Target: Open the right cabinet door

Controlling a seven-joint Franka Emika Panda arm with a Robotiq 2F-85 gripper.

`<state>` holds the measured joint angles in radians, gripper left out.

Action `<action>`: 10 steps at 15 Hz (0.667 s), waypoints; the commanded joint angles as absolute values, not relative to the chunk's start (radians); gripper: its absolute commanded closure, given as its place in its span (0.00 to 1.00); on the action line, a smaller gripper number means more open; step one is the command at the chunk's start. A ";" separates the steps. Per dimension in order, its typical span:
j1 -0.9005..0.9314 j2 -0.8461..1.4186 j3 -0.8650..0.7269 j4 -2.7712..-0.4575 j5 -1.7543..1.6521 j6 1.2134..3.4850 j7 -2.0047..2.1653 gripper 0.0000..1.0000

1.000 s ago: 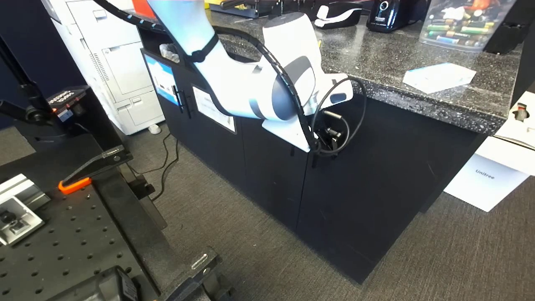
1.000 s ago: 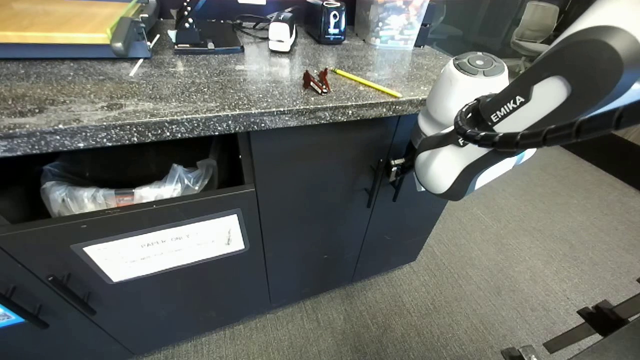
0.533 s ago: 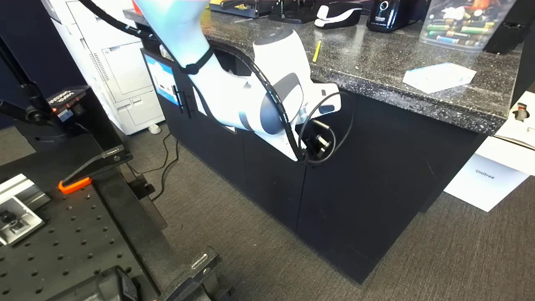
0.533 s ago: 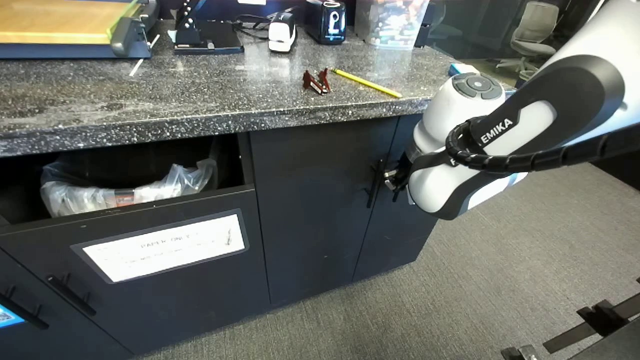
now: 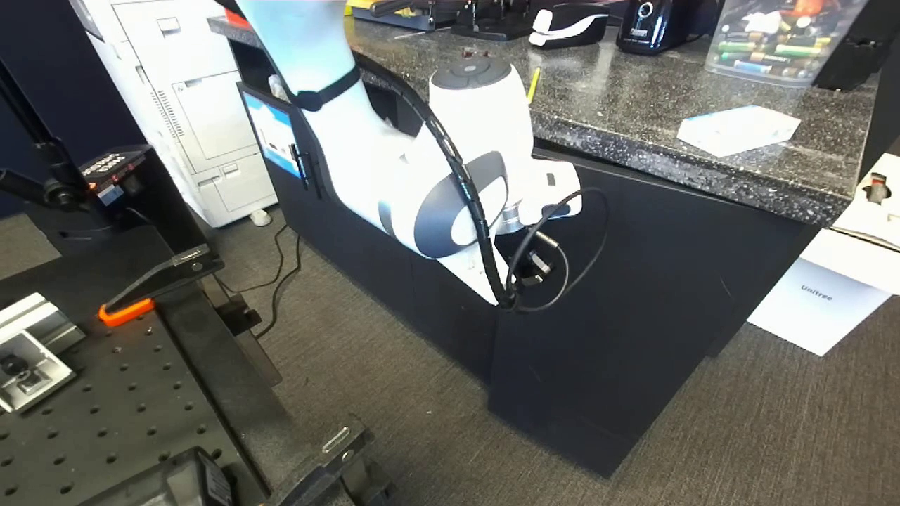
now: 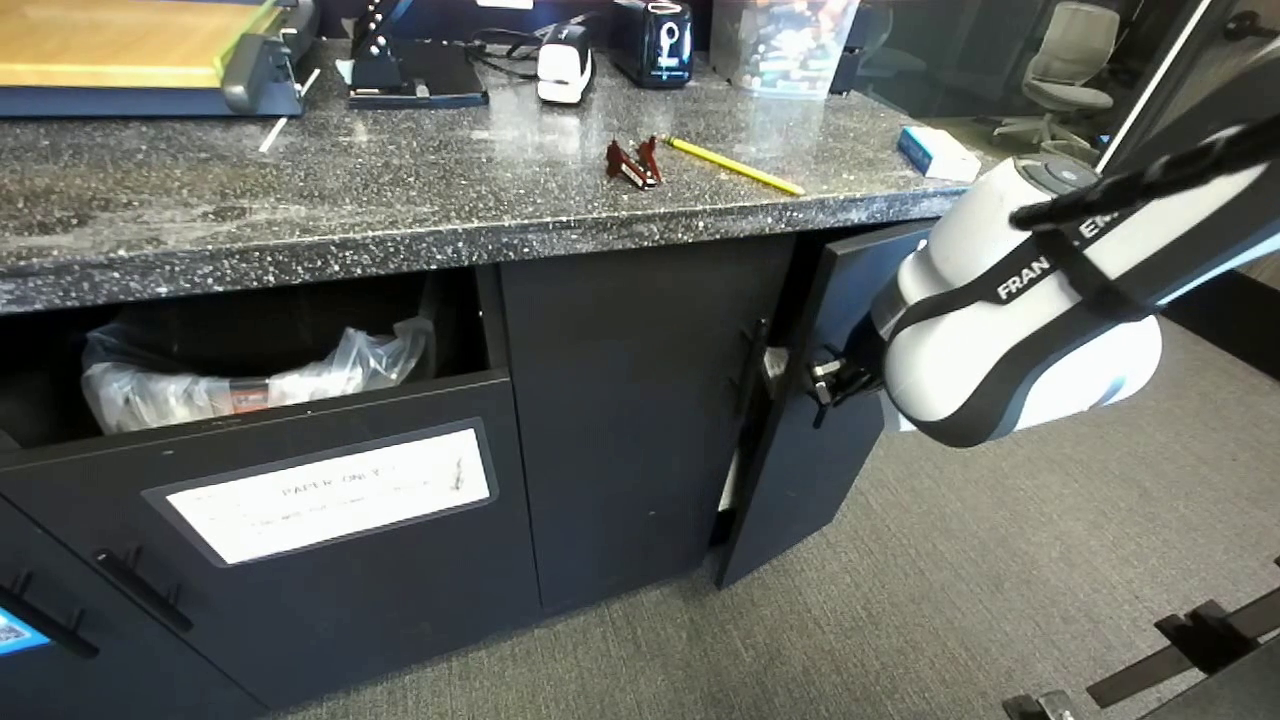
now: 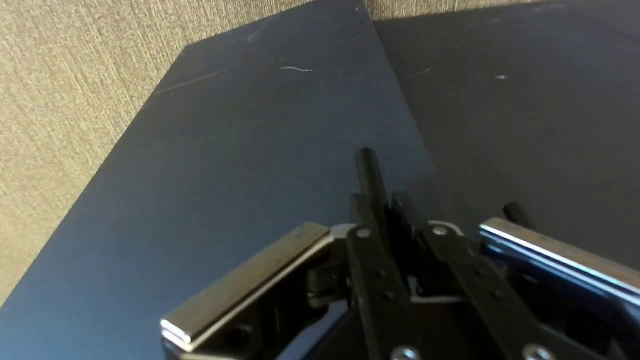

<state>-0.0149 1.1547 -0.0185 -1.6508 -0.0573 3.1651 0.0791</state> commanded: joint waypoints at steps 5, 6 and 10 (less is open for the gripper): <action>-0.172 0.849 0.047 -2.016 -0.079 2.889 -0.137 0.96; -0.179 0.817 0.036 -2.050 -0.077 2.848 -0.149 0.96; -0.174 0.693 0.031 -2.105 -0.056 2.551 -0.174 0.96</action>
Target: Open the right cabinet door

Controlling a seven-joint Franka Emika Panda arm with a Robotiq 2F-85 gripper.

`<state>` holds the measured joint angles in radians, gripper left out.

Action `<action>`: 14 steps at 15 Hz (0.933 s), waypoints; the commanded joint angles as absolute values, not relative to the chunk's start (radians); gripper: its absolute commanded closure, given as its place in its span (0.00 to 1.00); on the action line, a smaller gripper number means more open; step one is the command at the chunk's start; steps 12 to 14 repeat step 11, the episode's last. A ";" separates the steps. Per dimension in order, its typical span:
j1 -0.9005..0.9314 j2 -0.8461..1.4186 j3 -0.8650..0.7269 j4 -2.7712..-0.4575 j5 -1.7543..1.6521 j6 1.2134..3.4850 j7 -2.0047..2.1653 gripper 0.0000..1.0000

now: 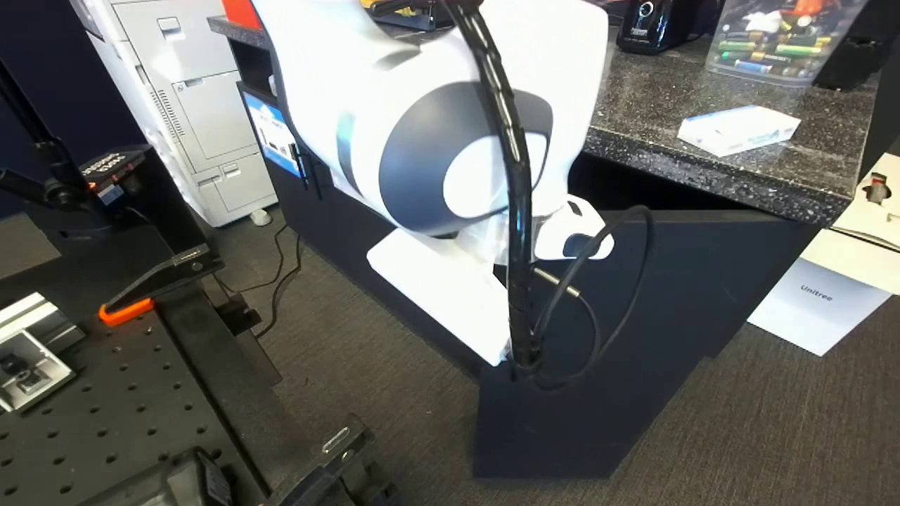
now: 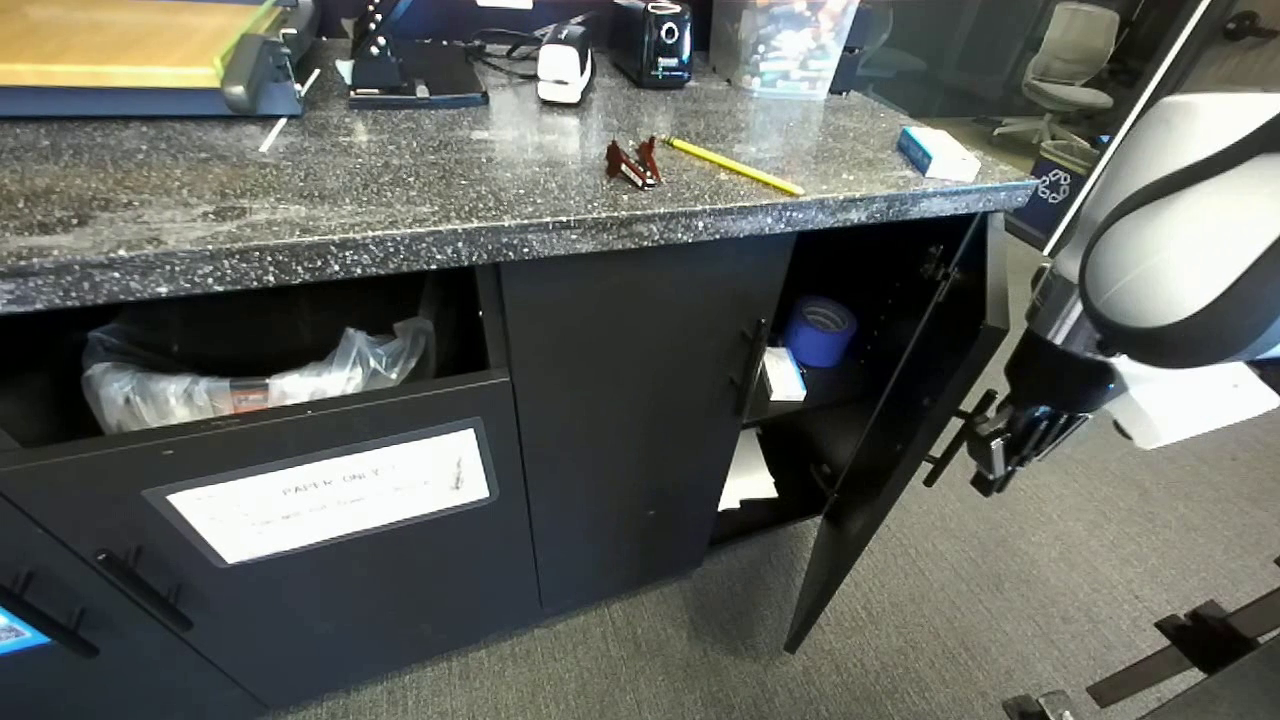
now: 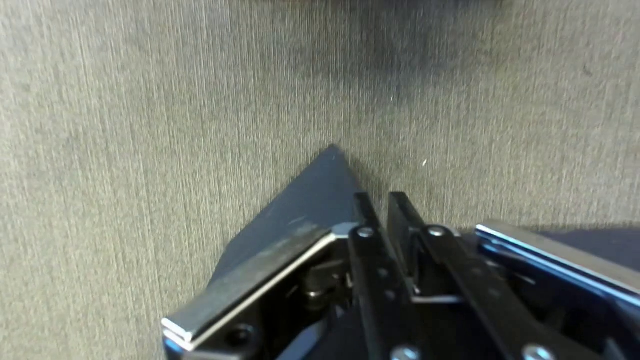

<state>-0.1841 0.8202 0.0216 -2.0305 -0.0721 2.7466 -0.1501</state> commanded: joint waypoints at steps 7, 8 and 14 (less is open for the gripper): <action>-0.130 0.630 0.024 -2.080 -0.031 2.331 -0.162 0.56; -0.125 0.620 0.025 -2.078 -0.029 2.313 -0.162 0.49; -0.121 0.613 0.025 -2.078 -0.027 2.302 -0.161 0.39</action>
